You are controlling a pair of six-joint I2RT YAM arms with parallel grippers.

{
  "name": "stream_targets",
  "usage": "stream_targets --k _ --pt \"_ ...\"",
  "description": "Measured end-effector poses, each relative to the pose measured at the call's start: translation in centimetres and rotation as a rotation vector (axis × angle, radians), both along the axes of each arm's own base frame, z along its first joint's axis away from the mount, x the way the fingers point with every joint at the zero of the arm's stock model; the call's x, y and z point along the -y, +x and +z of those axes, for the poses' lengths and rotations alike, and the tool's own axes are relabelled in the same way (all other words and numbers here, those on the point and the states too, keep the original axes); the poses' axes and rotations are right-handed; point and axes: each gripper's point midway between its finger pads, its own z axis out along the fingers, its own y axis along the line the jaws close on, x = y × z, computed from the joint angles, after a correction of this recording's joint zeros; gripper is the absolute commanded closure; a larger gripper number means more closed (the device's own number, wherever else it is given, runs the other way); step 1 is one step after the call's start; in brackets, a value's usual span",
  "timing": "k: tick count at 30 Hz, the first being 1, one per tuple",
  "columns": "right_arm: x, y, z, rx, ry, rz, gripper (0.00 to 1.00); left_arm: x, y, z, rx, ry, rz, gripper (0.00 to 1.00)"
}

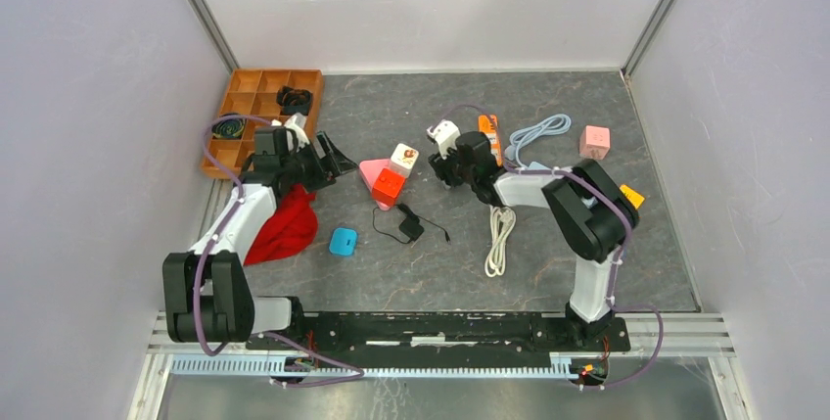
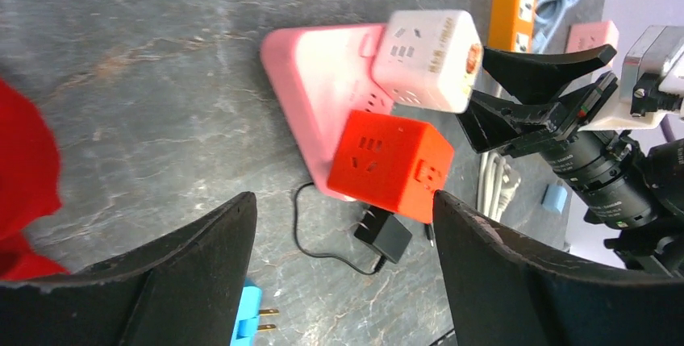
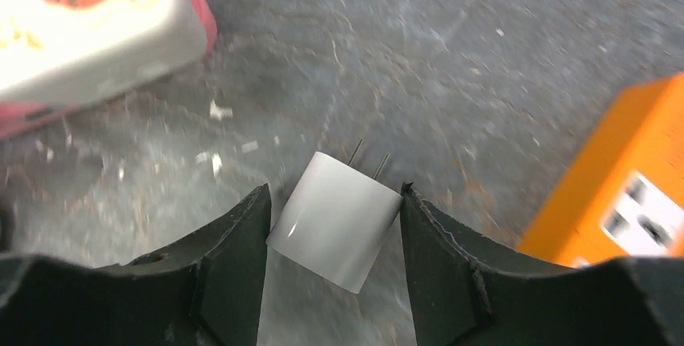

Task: Insert the plug
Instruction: Pick up the plug from the center of the board.

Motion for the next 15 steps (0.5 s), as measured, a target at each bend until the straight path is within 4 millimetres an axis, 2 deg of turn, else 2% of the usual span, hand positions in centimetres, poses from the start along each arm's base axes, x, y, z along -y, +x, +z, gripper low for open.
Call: stream_targets --k 1,3,6,11,15 --pt "0.9 -1.1 0.5 -0.002 -0.018 0.005 0.65 0.4 -0.1 0.3 0.008 0.001 -0.014 0.15" --pt "1.7 -1.8 1.5 0.01 -0.031 0.018 0.65 1.7 -0.5 0.9 0.023 -0.001 -0.054 0.15" --pt "1.9 -3.2 4.2 0.048 -0.021 0.094 0.63 4.2 -0.7 2.5 0.057 -0.013 -0.131 0.15" --pt "-0.3 -7.0 10.5 0.176 0.059 0.341 0.63 8.0 -1.6 5.1 0.109 -0.056 -0.267 0.1" --pt "-2.9 -10.4 13.9 0.263 0.097 0.536 0.63 10.6 -3.0 6.4 0.127 -0.102 -0.374 0.09"
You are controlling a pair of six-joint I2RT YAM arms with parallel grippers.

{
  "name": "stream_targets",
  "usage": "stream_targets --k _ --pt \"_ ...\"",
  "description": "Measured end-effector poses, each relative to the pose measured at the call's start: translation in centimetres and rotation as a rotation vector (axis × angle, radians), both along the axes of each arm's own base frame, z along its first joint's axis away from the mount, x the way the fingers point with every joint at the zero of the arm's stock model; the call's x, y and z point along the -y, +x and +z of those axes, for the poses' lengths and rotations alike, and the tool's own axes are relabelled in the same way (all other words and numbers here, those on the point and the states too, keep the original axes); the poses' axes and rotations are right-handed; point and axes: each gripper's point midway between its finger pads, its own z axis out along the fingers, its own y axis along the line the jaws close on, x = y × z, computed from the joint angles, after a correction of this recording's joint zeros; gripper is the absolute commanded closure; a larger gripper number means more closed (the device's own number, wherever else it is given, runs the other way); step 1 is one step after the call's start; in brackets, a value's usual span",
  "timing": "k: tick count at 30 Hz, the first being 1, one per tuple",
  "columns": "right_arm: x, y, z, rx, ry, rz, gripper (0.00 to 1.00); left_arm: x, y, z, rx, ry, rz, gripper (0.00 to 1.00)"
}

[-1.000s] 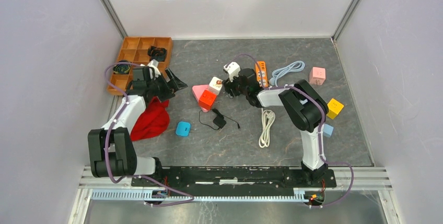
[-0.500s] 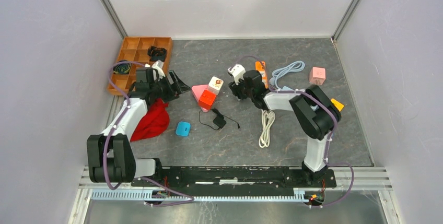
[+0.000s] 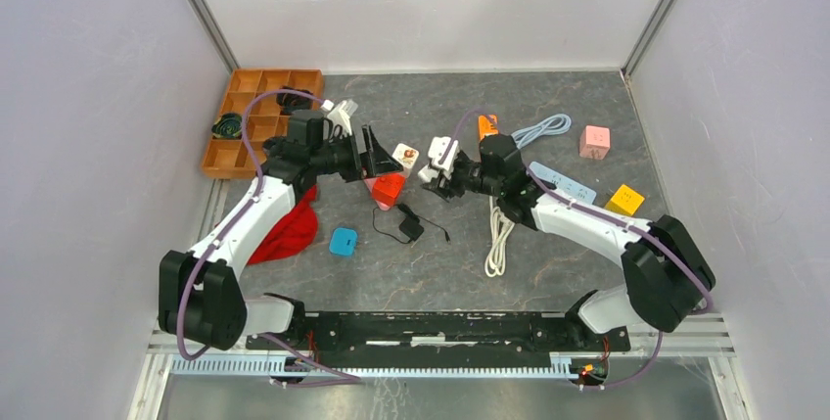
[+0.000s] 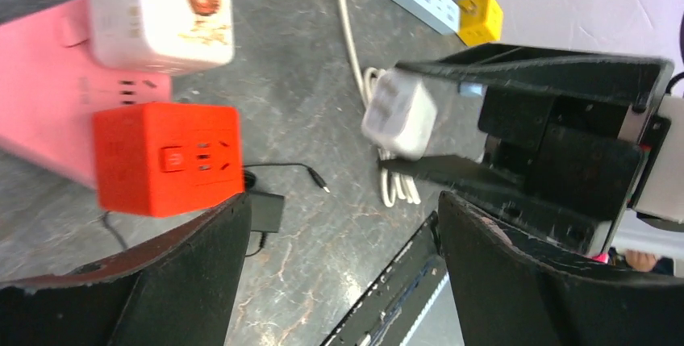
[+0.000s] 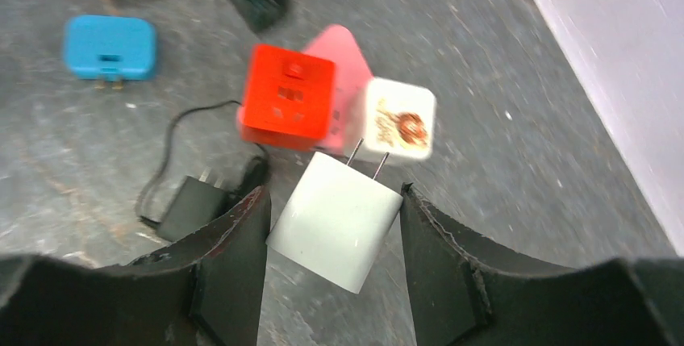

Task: Insert the plug
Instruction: Pick up the plug from the center of the board.

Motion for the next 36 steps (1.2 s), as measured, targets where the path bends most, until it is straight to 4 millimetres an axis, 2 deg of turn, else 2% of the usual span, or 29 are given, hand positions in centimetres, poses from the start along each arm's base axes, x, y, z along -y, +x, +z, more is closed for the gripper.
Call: stream_targets --k 4,8,13,19,23,27,29,31,34,36 --pt "-1.8 -2.8 0.8 0.029 -0.002 0.135 0.62 1.8 -1.3 0.8 0.002 -0.035 -0.089 0.09" --pt "-2.5 -4.4 1.0 0.051 -0.013 0.211 0.62 2.6 -2.1 0.9 -0.014 -0.059 -0.139 0.09" --pt "-2.9 -5.4 1.3 0.066 -0.014 0.268 0.62 3.2 -2.8 0.5 -0.051 -0.081 -0.186 0.1" --pt "-3.7 -6.4 2.1 0.078 -0.001 0.332 0.62 4.2 -4.1 0.4 -0.09 -0.118 -0.263 0.16" --pt "-4.0 -6.9 2.8 0.089 0.013 0.359 0.61 4.5 -4.6 0.6 -0.1 -0.131 -0.289 0.32" --pt "-4.0 -7.2 3.4 0.101 0.025 0.366 0.59 4.8 -5.2 0.7 -0.12 -0.144 -0.307 0.63" --pt "-3.9 -7.2 3.5 0.094 0.026 0.363 0.53 5.1 -5.5 1.0 -0.134 -0.162 -0.322 0.71" --pt "-3.9 -7.3 3.5 0.077 0.031 0.354 0.4 5.4 -5.5 1.3 -0.132 -0.176 -0.324 0.76" --pt "-3.5 -6.9 4.2 0.074 0.055 0.305 0.3 5.7 -5.1 2.0 -0.13 -0.211 -0.312 0.81" --pt "-3.1 -6.7 4.7 0.096 0.083 0.266 0.03 6.0 -4.9 2.4 -0.134 -0.236 -0.304 0.82"
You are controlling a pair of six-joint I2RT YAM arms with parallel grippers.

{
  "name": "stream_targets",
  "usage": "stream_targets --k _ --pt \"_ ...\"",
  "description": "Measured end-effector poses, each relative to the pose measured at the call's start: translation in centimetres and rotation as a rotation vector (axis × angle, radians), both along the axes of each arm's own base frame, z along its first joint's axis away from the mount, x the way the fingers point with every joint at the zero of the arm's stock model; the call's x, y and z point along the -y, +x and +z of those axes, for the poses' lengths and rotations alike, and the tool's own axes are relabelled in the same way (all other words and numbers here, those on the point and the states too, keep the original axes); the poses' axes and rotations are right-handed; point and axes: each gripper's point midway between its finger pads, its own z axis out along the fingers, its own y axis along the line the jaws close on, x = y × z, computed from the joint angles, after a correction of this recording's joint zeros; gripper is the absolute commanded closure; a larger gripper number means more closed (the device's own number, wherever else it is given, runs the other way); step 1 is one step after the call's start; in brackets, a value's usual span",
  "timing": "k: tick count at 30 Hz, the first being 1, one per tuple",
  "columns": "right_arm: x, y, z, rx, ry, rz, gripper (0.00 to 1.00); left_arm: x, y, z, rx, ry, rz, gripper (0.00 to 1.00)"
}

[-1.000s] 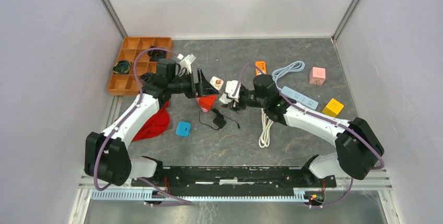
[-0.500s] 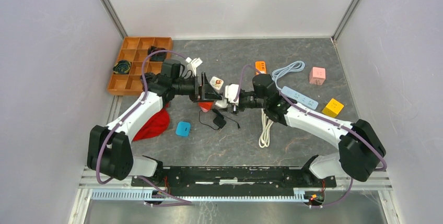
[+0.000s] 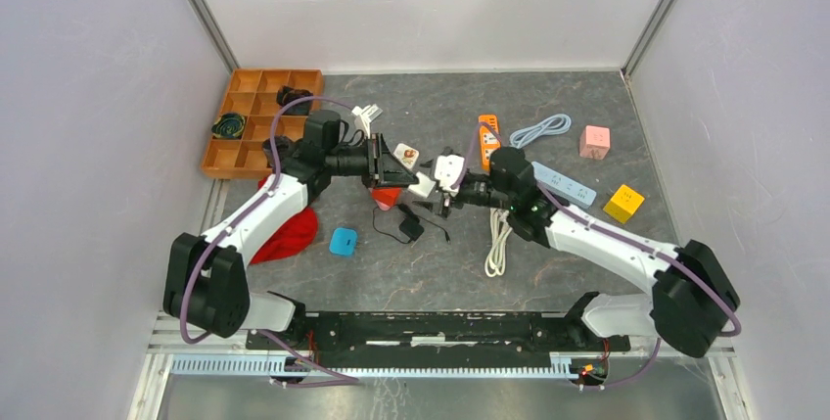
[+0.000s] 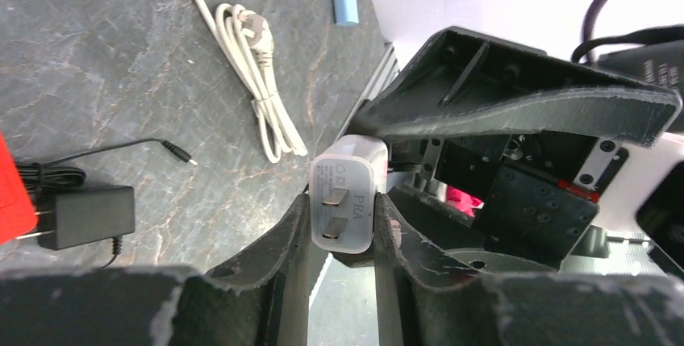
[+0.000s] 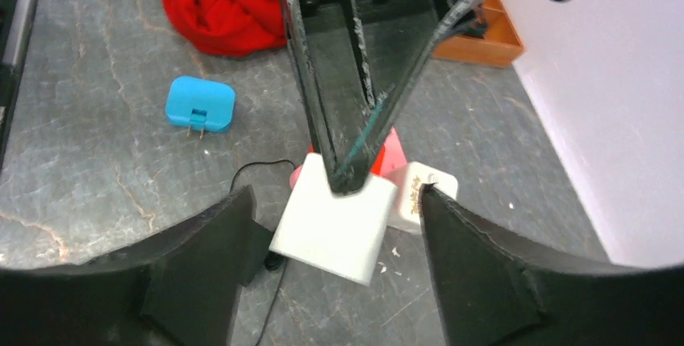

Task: Insert the plug
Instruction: Pick up the plug from the center of the board.

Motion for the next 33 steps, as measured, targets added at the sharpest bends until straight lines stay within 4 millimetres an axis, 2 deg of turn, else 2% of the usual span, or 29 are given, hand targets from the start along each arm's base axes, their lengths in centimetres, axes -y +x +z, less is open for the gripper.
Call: stream_targets --k 5,10,11,13,14,16,19,23,31,33 --pt "2.0 -0.3 2.2 0.066 0.136 -0.101 0.02 0.5 0.1 1.2 -0.076 -0.086 0.046 0.82" --pt "2.6 -0.7 6.6 0.142 0.265 -0.118 0.02 0.9 0.2 4.1 -0.115 -0.209 0.092 0.83" --pt "2.7 -0.8 7.3 0.152 0.285 -0.119 0.04 0.9 0.2 5.0 -0.117 -0.239 0.097 0.84" --pt "2.9 -1.1 8.4 0.164 0.317 -0.115 0.19 1.0 0.3 6.6 -0.113 -0.294 0.106 0.84" --pt "2.9 -1.2 8.8 0.166 0.332 -0.111 0.22 1.0 0.3 7.5 -0.11 -0.322 0.107 0.84" --pt "2.8 -1.5 9.6 0.165 0.365 -0.102 0.27 1.1 0.3 8.9 -0.107 -0.369 0.105 0.84" --pt "2.9 -1.6 11.0 0.154 0.428 -0.105 0.3 1.1 0.2 10.0 -0.121 -0.407 0.1 0.84" --pt "3.2 -1.7 12.3 0.149 0.494 -0.115 0.41 1.1 -0.3 11.0 -0.127 -0.438 0.079 0.84" --pt "2.7 -1.7 13.1 0.092 0.558 -0.101 0.43 1.0 -1.1 12.3 -0.131 -0.469 0.058 0.84" --pt "2.7 -1.7 13.3 0.086 0.57 -0.098 0.46 0.9 -1.2 12.5 -0.122 -0.473 0.055 0.84"
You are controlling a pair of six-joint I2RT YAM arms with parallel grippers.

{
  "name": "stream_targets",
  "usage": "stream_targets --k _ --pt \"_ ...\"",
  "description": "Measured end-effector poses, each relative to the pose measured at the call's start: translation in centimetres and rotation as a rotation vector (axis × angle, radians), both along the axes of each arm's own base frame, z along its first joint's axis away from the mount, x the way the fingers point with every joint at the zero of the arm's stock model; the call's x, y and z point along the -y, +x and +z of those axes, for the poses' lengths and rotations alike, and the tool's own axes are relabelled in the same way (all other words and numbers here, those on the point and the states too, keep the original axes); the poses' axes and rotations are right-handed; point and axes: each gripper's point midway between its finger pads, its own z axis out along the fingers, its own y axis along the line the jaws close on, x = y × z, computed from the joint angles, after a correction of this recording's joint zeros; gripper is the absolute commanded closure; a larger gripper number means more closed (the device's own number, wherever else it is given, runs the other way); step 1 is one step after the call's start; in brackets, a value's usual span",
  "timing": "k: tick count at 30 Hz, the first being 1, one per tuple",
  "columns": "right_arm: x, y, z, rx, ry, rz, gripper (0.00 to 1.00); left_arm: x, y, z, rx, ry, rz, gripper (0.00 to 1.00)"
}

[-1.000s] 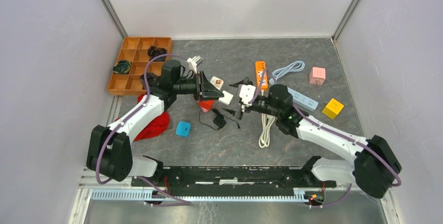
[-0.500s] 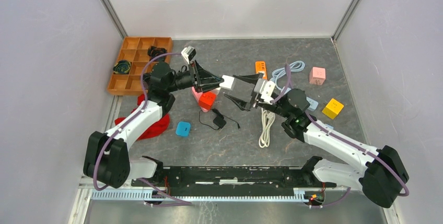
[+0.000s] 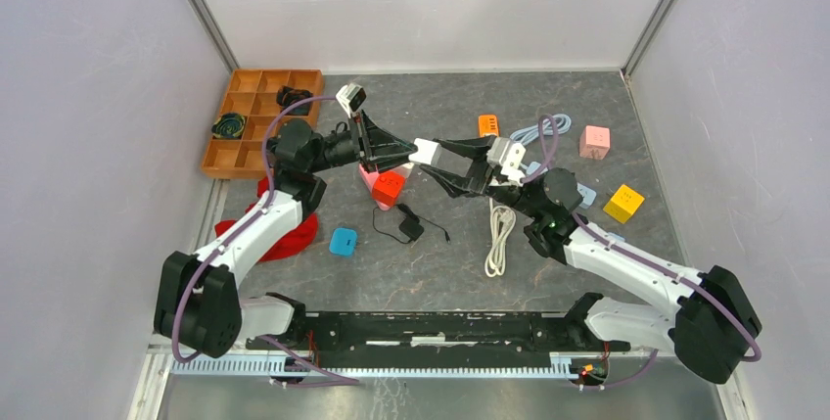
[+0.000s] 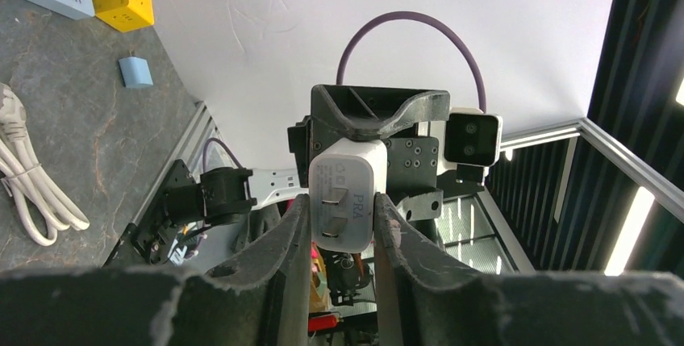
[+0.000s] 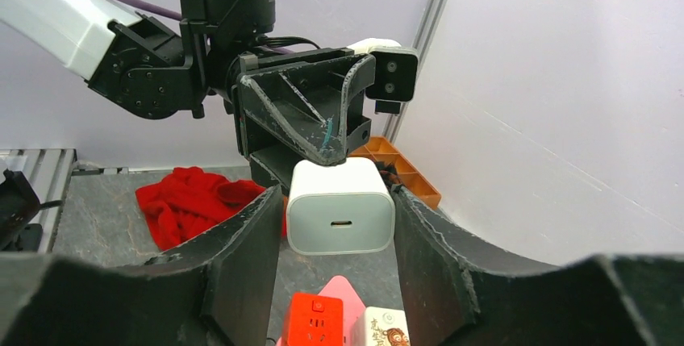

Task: Insert the plug
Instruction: Pick up the plug from the center of the board.

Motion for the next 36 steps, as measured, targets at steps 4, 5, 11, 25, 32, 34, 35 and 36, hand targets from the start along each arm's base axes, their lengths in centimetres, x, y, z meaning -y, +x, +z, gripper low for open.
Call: stream_targets --k 4,5,11,25,32,34,35,36 --pt "0.2 -0.2 0.1 0.007 0.028 0.002 0.52 0.0 -0.2 0.1 0.008 -0.002 -0.005 0.84" --pt "0.3 -0.3 -0.1 0.008 0.033 0.001 0.52 0.0 -0.2 0.0 0.006 -0.001 -0.005 0.85" --pt "0.5 -0.5 -0.6 0.007 0.044 0.005 0.7 0.1 -0.4 -0.6 -0.011 0.005 -0.013 0.55" --pt "-0.9 3.3 -3.5 -0.109 -0.244 -0.096 0.72 -5.9 6.4 -4.1 0.026 0.38 0.312 0.02" --pt "-3.2 6.4 -5.4 -0.236 -0.451 -0.101 0.72 -11.2 10.3 -14.1 -0.065 0.712 0.427 0.08" --pt "-3.9 6.8 -7.1 -0.29 -0.509 -0.081 0.73 -12.1 10.6 -16.7 -0.097 0.797 0.428 0.11" --pt "-4.2 6.9 -8.1 -0.32 -0.542 -0.071 0.72 -12.4 10.6 -17.6 -0.108 0.829 0.429 0.12" --pt "-4.5 7.1 -9.2 -0.35 -0.571 -0.061 0.72 -12.7 10.7 -18.3 -0.113 0.851 0.432 0.14"
